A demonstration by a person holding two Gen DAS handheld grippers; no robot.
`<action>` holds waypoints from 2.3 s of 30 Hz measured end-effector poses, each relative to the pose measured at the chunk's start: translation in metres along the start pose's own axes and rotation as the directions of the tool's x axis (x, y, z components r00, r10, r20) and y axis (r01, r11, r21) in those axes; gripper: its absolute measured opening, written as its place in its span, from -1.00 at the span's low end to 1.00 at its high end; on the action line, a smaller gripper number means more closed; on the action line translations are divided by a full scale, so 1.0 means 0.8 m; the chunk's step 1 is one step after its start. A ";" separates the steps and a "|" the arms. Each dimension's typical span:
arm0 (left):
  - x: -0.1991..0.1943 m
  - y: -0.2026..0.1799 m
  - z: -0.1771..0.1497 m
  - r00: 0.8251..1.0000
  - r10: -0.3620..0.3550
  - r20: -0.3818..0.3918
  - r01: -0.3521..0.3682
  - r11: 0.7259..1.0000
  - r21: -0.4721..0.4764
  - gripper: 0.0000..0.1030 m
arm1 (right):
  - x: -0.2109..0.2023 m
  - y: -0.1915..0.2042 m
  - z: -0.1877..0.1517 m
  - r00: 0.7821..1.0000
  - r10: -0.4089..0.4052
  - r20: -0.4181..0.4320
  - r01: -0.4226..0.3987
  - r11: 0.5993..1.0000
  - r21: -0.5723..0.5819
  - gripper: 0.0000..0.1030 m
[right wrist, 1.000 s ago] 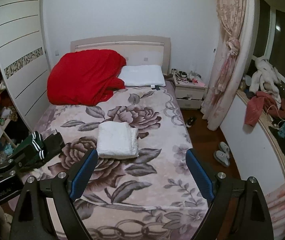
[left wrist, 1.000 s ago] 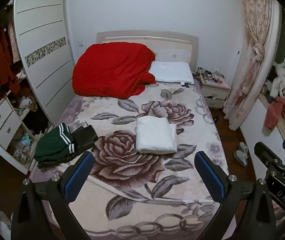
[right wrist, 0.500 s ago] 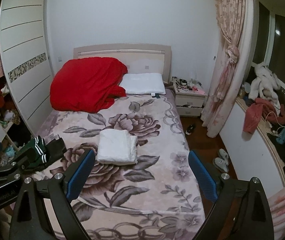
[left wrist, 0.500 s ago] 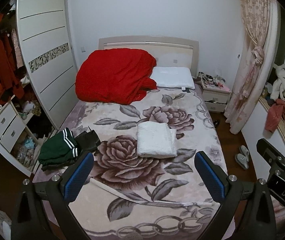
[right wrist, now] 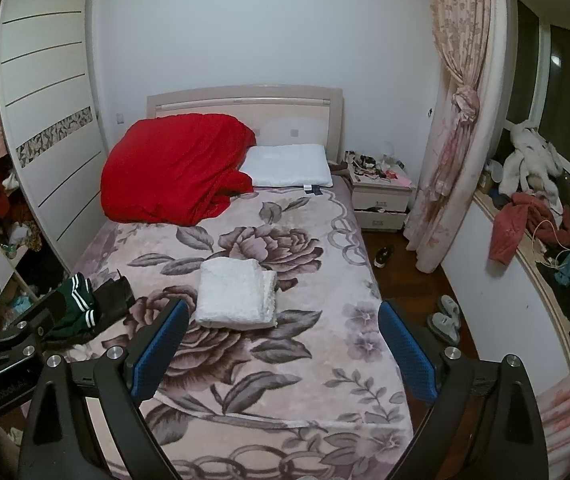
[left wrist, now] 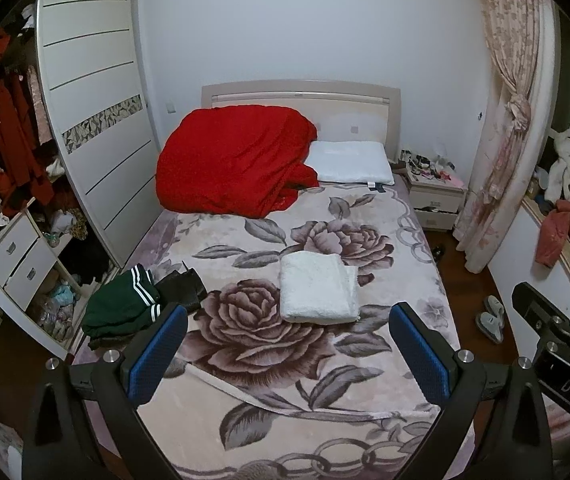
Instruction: Fold large clothes
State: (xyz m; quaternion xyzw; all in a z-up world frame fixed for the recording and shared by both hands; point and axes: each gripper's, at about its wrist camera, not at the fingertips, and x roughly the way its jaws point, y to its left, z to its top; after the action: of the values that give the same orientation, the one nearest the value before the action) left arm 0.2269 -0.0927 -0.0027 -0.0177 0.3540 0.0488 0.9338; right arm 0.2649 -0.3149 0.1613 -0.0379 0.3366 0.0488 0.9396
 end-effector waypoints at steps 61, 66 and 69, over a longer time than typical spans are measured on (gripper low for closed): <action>-0.013 0.009 0.006 0.999 0.027 0.031 -0.026 0.999 -0.019 0.99 | -0.014 0.021 -0.016 1.000 0.004 0.009 -0.004 1.000 0.012 0.91; -0.015 0.010 0.004 0.999 0.027 0.031 -0.026 0.999 -0.021 0.99 | -0.013 0.025 -0.014 1.000 0.005 0.012 -0.005 1.000 0.013 0.91; -0.013 0.010 0.008 0.999 0.027 0.032 -0.026 0.999 -0.021 0.99 | -0.014 0.027 -0.013 1.000 0.006 0.012 -0.006 1.000 0.013 0.92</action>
State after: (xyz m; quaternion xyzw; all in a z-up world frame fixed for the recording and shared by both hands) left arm 0.2225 -0.0853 0.0095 -0.0218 0.3386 0.0652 0.9384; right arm 0.2473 -0.2957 0.1598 -0.0304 0.3316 0.0495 0.9416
